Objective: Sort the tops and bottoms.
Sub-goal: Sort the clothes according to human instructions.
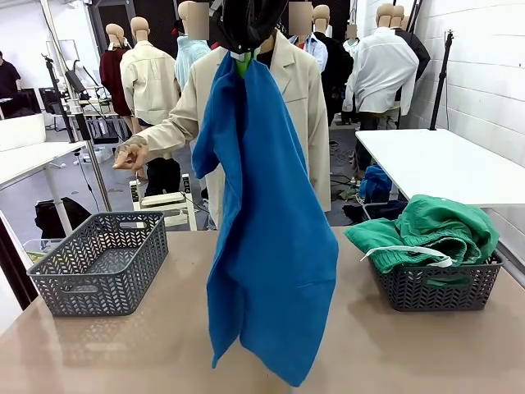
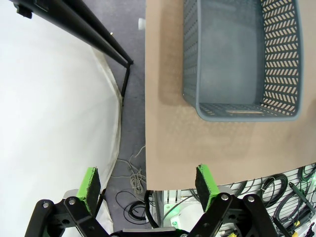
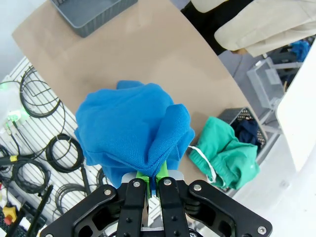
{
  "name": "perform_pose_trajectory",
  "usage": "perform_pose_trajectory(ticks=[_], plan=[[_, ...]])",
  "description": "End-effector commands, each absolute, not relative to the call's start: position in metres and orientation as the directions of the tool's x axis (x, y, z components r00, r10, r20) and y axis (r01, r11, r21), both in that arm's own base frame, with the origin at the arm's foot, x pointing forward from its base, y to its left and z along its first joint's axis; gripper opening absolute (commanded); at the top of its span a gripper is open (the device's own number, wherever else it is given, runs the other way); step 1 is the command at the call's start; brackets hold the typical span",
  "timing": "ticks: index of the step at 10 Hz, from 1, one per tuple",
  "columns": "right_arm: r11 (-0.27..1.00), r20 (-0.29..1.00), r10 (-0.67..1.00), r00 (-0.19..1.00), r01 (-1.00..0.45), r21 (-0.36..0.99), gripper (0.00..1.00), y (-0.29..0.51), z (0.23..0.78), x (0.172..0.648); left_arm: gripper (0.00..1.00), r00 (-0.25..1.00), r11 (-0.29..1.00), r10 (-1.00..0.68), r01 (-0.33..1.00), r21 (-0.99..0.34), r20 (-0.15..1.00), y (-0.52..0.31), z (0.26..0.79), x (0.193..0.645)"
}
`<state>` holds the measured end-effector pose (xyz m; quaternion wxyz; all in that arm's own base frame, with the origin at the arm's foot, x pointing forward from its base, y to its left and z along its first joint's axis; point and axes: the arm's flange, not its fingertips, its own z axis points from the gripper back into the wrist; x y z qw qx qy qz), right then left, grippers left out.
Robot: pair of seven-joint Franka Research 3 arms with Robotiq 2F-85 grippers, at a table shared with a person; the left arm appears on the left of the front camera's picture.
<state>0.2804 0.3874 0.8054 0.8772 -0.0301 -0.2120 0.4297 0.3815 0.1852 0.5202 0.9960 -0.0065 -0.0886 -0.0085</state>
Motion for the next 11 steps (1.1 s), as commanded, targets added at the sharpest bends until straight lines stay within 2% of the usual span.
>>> perform_pose_trajectory(ticks=[1,2,3,4,6,9,10,11], plan=[[0.655,0.421,0.724,0.546,-0.736,-0.170,0.00,0.414,0.830,0.305,1.00,0.986,1.000,-0.019,0.020,-0.005,0.168,0.188,0.522,0.382],[0.689,0.541,0.644,0.540,-0.718,-0.103,0.00,0.448,0.860,0.335,1.00,0.986,1.000,-0.019,0.020,-0.005,0.168,0.188,0.522,0.382],[0.757,0.670,0.532,0.517,-0.646,-0.102,0.00,0.476,0.889,0.362,1.00,0.986,1.000,-0.019,0.020,-0.005,0.168,0.188,0.522,0.382],[0.770,0.755,0.463,0.464,-0.633,-0.083,0.00,0.503,0.917,0.383,1.00,0.986,1.000,-0.019,0.020,-0.005,0.168,0.188,0.522,0.382],[0.796,0.882,0.291,0.371,-0.605,-0.008,0.00,0.563,0.966,0.416,1.00,0.986,1.000,-0.019,0.020,-0.005,0.168,0.188,0.522,0.382],[0.824,0.950,0.138,0.279,-0.565,0.046,0.00,0.638,0.994,0.456,1.00,0.986,1.000,-0.019,0.020,-0.005,0.168,0.188,0.522,0.382],[0.837,0.929,0.138,0.344,-0.542,0.077,0.00,0.654,0.990,0.474,1.00,0.986,1.000,-0.019,0.020,-0.005,0.168,0.188,0.522,0.382],[0.796,0.940,0.189,0.284,-0.605,0.023,0.00,0.532,0.871,0.375,1.00,0.986,1.000,-0.019,0.020,-0.005,0.168,0.188,0.522,0.382]])
